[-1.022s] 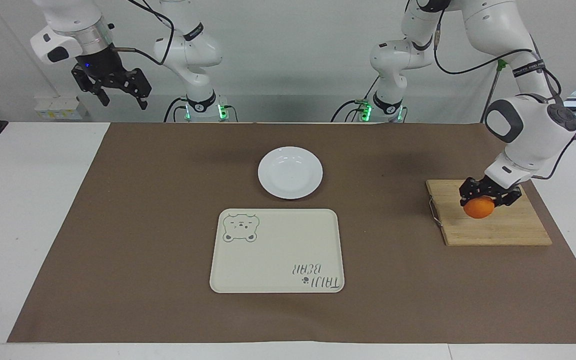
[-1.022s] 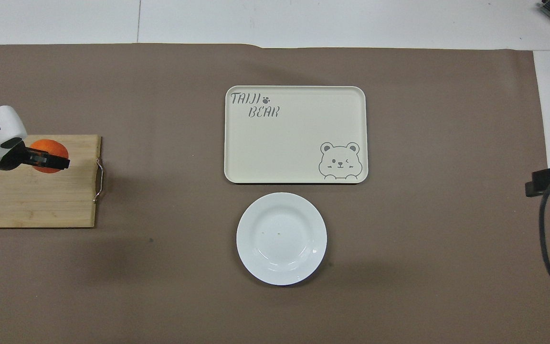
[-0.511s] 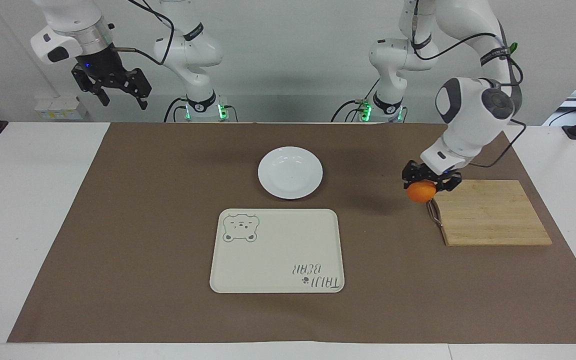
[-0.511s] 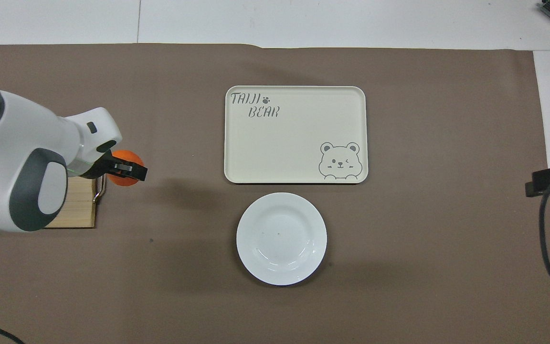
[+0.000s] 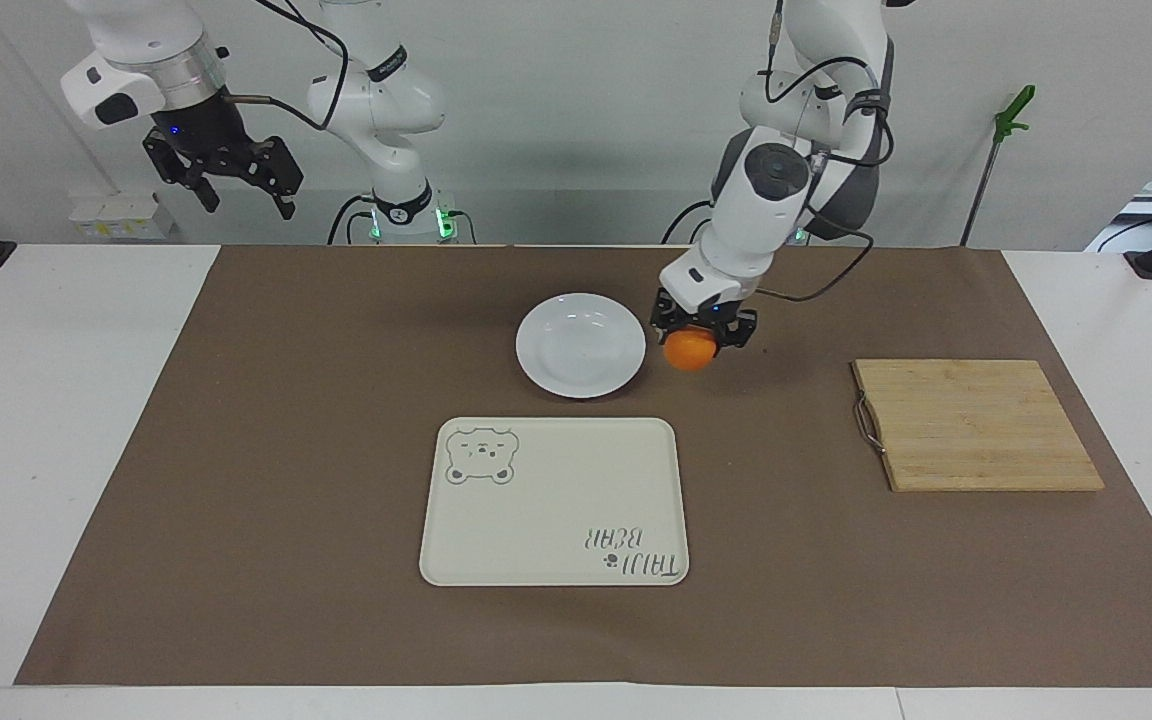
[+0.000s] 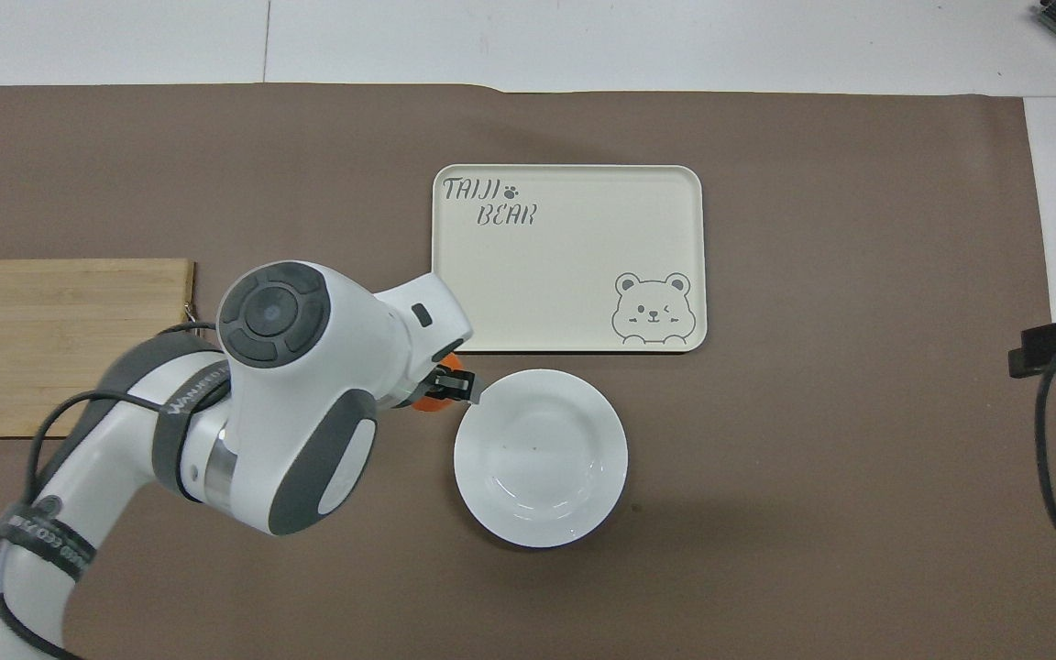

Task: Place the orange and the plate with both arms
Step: 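Carry the orange with the left gripper and release it onto the plate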

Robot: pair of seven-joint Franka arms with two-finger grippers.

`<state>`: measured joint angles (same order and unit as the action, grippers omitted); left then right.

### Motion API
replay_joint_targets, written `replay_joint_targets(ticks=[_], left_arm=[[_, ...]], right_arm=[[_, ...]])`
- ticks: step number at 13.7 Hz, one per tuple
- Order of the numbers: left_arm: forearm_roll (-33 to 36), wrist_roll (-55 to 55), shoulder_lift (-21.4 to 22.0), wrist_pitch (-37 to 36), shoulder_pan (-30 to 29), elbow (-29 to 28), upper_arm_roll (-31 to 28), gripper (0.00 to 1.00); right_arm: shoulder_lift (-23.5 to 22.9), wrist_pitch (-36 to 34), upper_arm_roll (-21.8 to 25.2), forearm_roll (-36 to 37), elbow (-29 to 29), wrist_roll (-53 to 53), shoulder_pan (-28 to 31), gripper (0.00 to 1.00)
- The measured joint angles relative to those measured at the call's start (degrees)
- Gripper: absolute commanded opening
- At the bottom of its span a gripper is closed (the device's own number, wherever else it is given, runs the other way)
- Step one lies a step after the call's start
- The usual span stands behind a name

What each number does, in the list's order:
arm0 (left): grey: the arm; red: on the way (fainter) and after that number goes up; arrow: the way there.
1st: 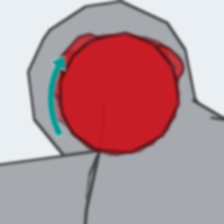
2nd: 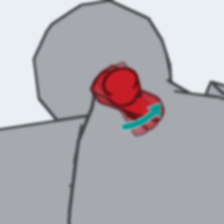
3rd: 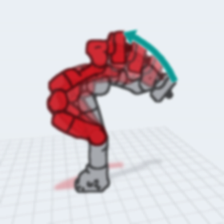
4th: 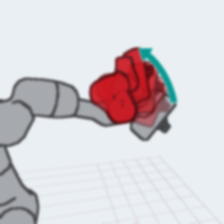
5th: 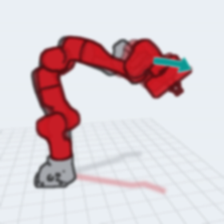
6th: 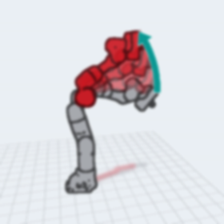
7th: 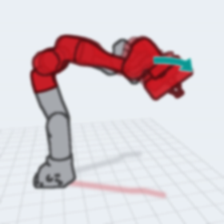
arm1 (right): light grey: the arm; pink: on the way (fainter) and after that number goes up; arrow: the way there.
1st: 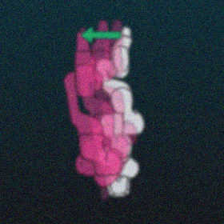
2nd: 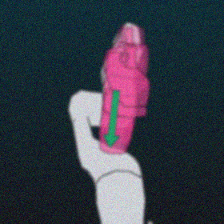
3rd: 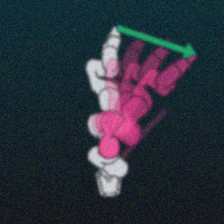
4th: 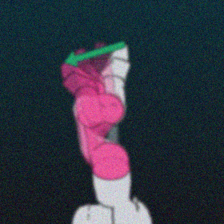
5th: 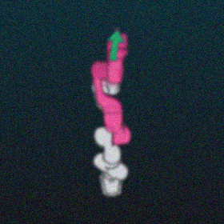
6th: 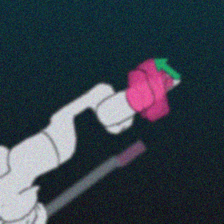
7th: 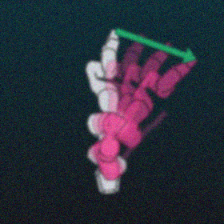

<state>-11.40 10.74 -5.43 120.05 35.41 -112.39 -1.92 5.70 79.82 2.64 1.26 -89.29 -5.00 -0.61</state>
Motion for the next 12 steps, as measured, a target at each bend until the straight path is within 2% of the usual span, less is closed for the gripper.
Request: replay_joint_targets(ticks=[4,6,7,8,9,11,12], left_arm=[[-1.8,3.1,-4.0,5.7,8.5,-0.5,0.0,0.02],[-1.9,4.1,-6.6,7.3,11.1,-0.5,0.0,0.28],[-1.9,4.6,-7.8,7.4,12.0,-0.5,-0.1,0.49],[-1.9,5.1,-8.8,7.5,12.8,-0.6,-0.1,0.79],[-2.0,5.4,-9.5,7.6,13.2,-0.6,-0.1,0.94],[-2.0,5.5,-9.9,7.6,13.5,-0.5,-0.1,1.00],[-2.0,5.5,-9.9,7.6,13.5,-0.5,-0.2,1.00]], right_arm=[[0.0,0.0,0.0,0.0,0.0,0.0,0.0,1.00],[0.0,0.0,0.0,0.0,0.0,0.0,0.0,1.00],[0.0,0.0,0.0,0.0,0.0,0.0,0.0,1.00],[0.0,0.0,0.0,0.0,0.0,0.0,0.0,1.00],[0.0,0.0,0.0,0.0,0.0,0.0,0.0,1.00],[0.0,0.0,0.0,0.0,0.0,0.0,0.0,1.00],[0.0,0.0,0.0,0.0,0.0,0.0,0.0,1.00]])
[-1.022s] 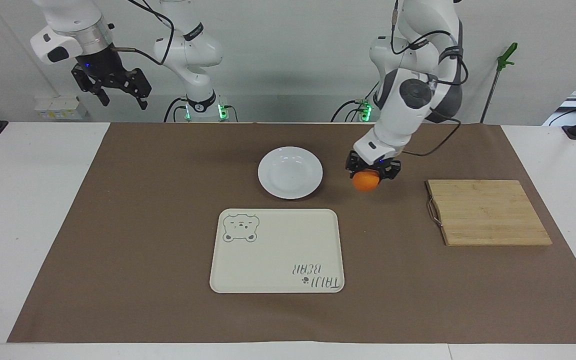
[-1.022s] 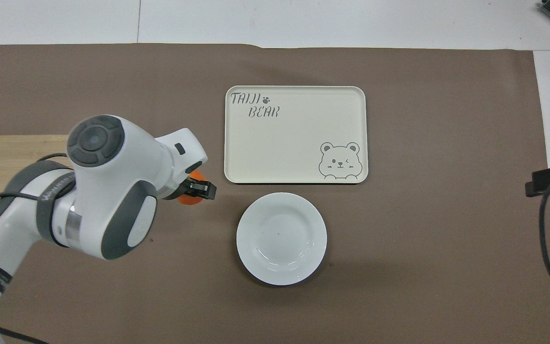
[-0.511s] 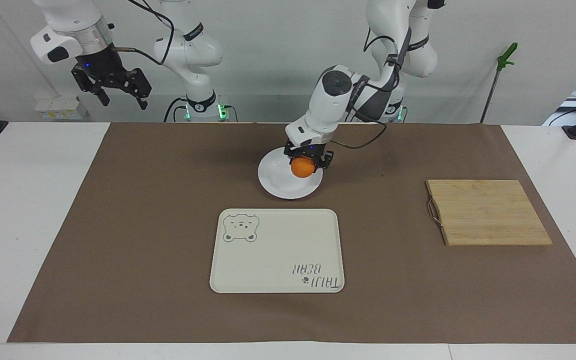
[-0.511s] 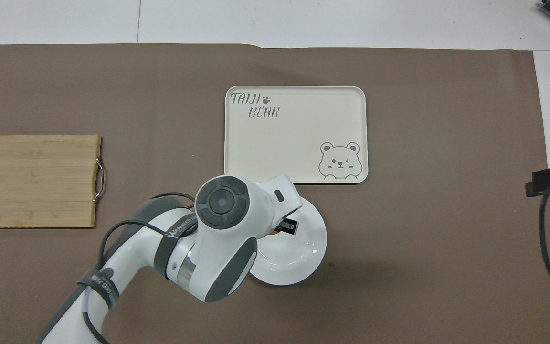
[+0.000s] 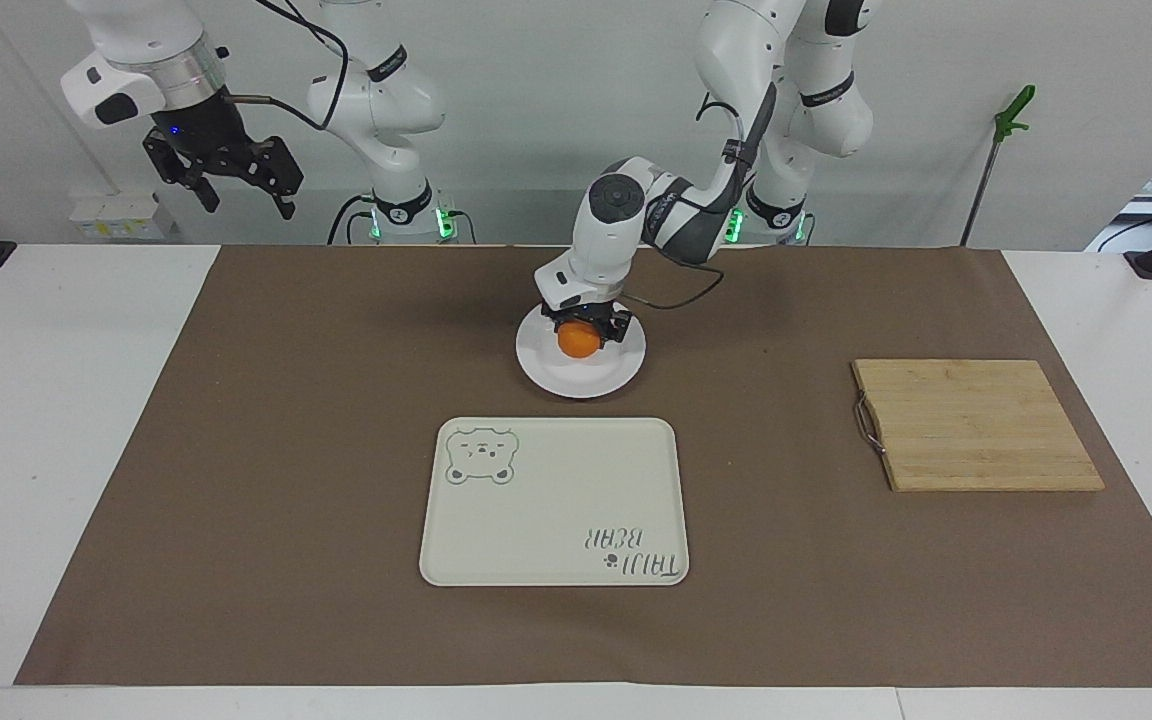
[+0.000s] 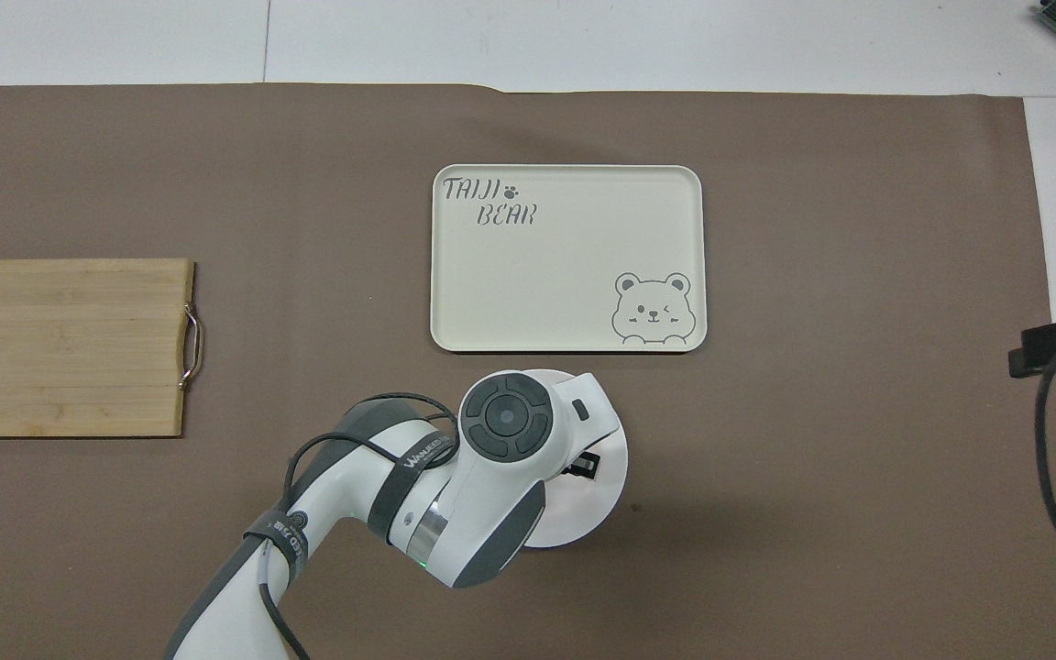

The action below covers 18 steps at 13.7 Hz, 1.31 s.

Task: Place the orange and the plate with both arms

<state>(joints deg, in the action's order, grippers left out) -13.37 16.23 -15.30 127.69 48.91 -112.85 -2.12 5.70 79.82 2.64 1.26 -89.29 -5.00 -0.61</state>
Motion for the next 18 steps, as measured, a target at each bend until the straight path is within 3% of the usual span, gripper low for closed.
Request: replay_joint_targets(ticks=[10,14,18], left_arm=[[1.8,-0.1,1.4,-0.7,-1.2,2.8,-2.0,1.00],[7.4,-1.6,4.8,-2.8,-8.5,6.2,-2.7,1.00],[8.3,-14.9,11.9,-11.3,-20.1,7.8,-3.2,1.00]], right_arm=[[0.0,0.0,0.0,0.0,0.0,0.0,0.0,1.00],[0.0,0.0,0.0,0.0,0.0,0.0,0.0,1.00],[0.0,0.0,0.0,0.0,0.0,0.0,0.0,1.00]])
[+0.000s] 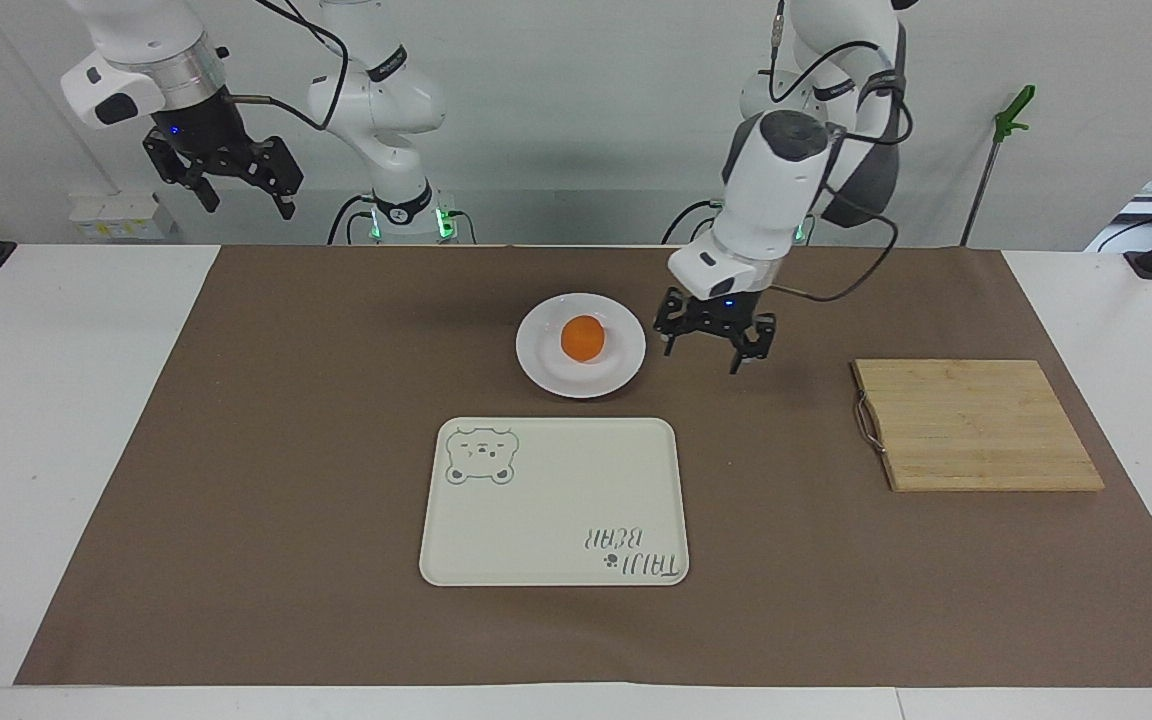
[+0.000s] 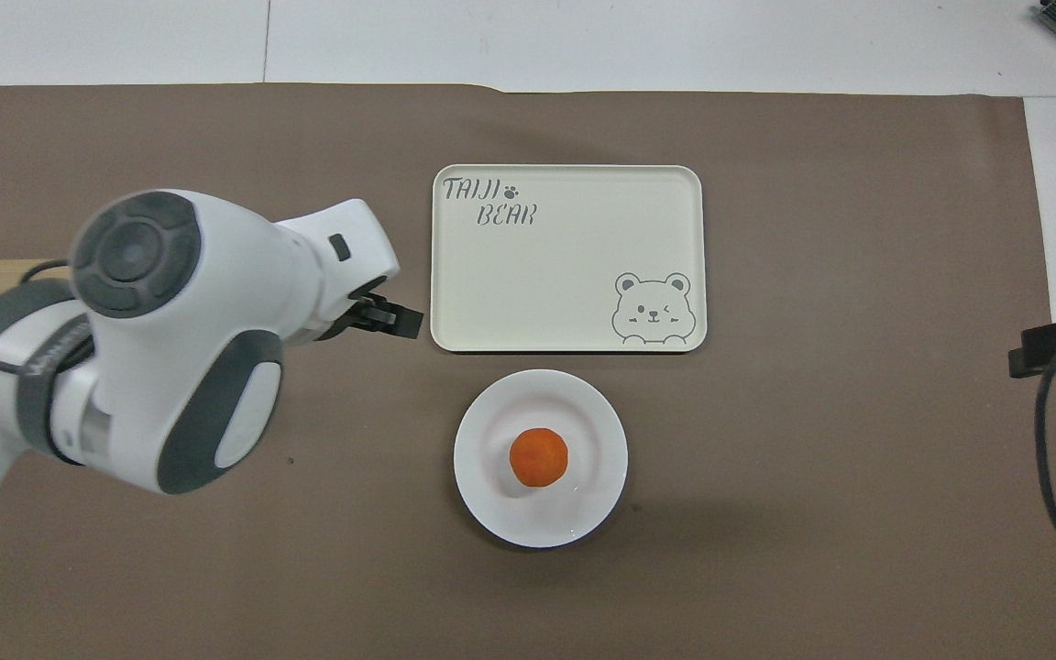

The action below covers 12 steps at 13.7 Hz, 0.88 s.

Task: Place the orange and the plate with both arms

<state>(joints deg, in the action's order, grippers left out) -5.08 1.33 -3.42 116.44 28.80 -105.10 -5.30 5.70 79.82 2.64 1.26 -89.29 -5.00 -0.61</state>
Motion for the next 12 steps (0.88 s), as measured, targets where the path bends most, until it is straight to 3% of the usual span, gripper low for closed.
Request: replay_joint_targets(ticks=[3,6,9,12], left_arm=[[1.8,-3.7,3.4,-7.8,-6.1,1.9,-0.2,1.00],[5.6,-4.9,3.9,-15.4,-8.9,7.8,-0.2,1.00],[4.3,-10.2,4.0,-26.0,-15.1,16.1,-0.4,1.00],[1.0,-14.1,4.0,-31.8,-20.3,19.8,-0.5,1.00]], right_arm=[[0.0,0.0,0.0,0.0,0.0,0.0,0.0,1.00],[0.0,0.0,0.0,0.0,0.0,0.0,0.0,1.00],[0.0,0.0,0.0,0.0,0.0,0.0,0.0,1.00],[0.0,0.0,0.0,0.0,0.0,0.0,0.0,1.00]])
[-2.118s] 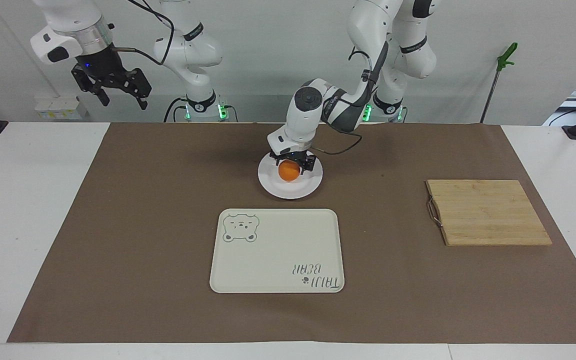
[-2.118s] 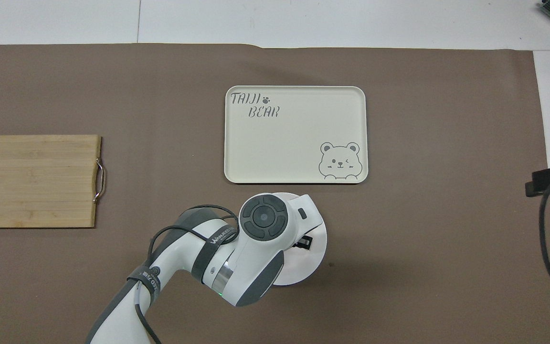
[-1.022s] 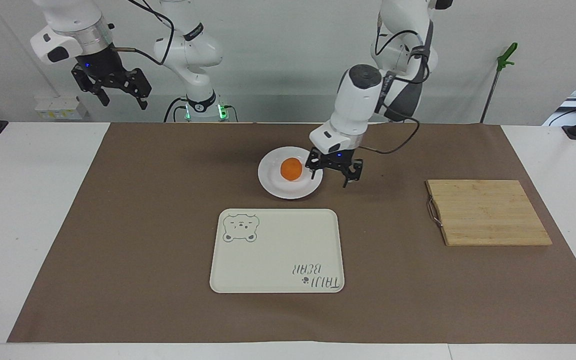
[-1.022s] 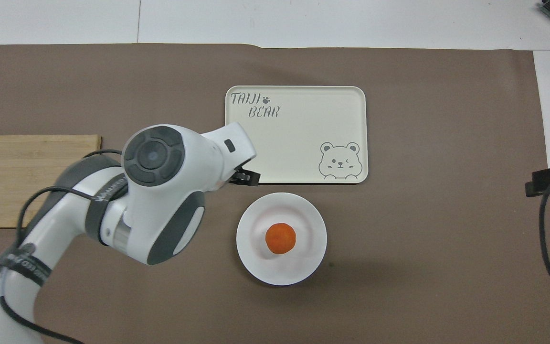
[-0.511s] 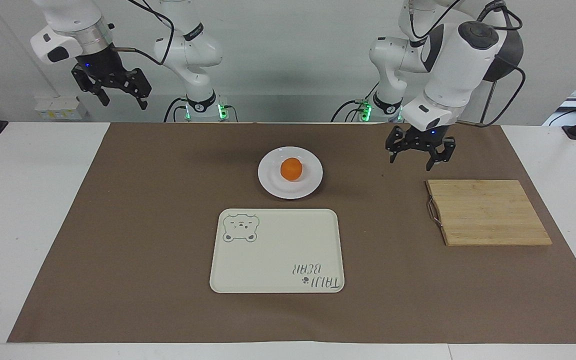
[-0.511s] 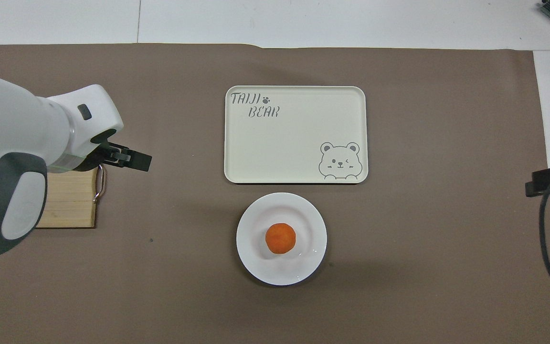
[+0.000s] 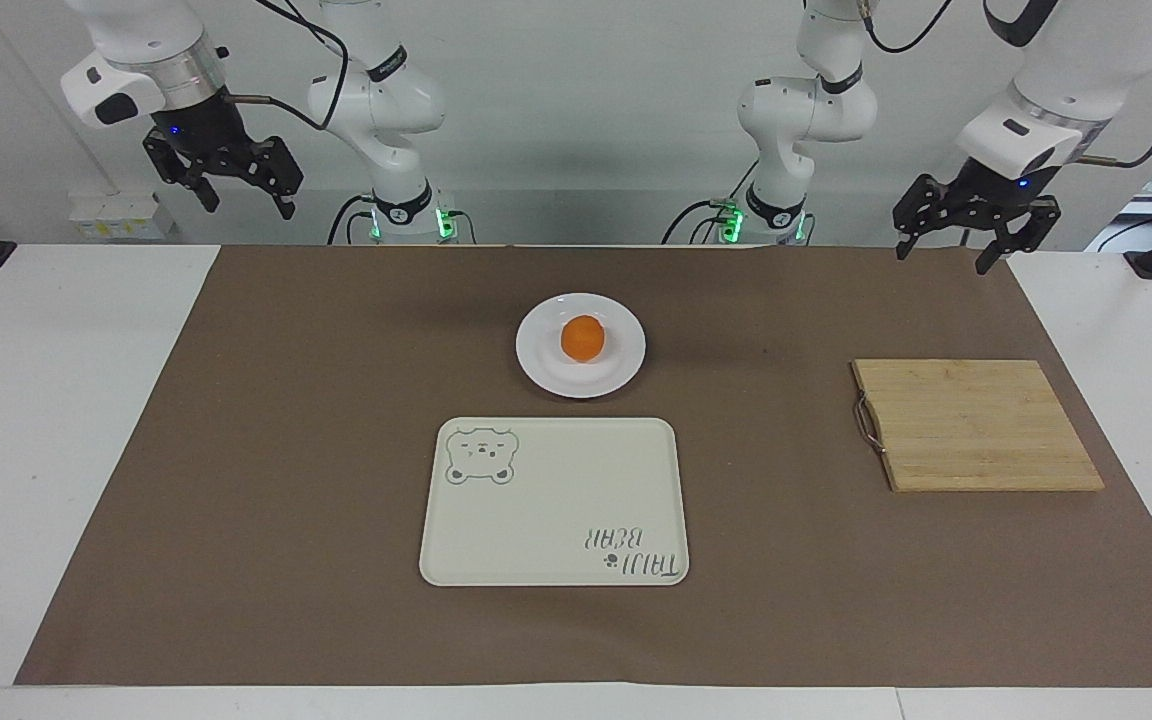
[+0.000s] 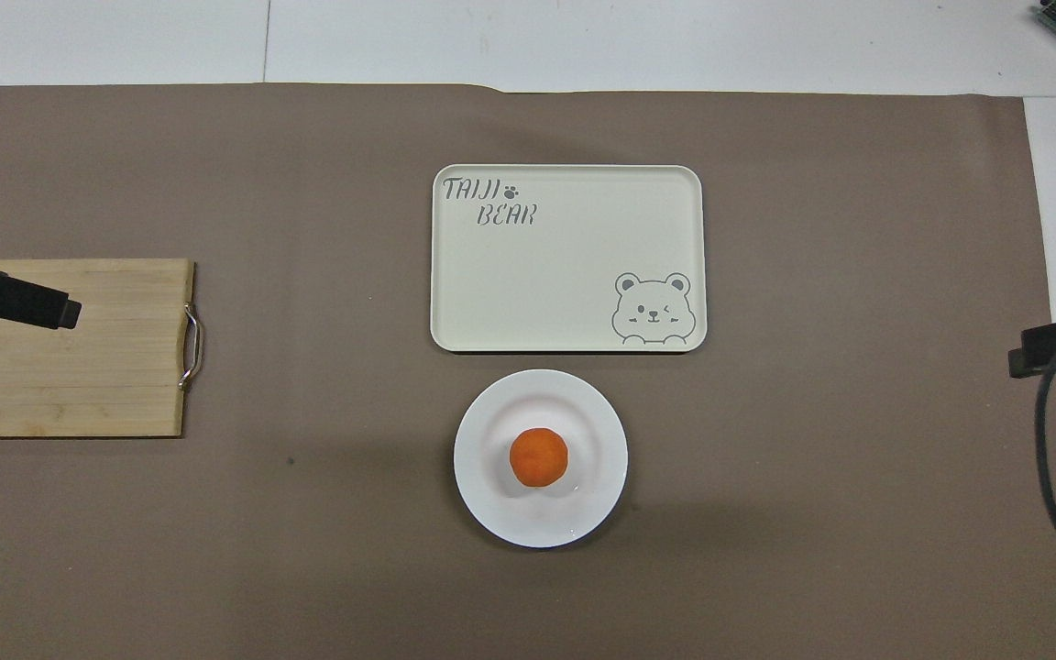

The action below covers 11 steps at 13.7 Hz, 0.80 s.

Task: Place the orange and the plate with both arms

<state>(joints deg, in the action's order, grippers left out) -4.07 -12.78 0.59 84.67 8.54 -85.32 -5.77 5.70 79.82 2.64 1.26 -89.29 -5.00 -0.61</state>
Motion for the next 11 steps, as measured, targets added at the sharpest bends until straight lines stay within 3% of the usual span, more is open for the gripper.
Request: replay_joint_targets(ticks=[11], left_arm=[[0.4,0.7,-0.1,-0.6,-0.6,0.5,-0.3,1.00]], right_arm=[[0.0,0.0,0.0,0.0,0.0,0.0,0.0,1.00]])
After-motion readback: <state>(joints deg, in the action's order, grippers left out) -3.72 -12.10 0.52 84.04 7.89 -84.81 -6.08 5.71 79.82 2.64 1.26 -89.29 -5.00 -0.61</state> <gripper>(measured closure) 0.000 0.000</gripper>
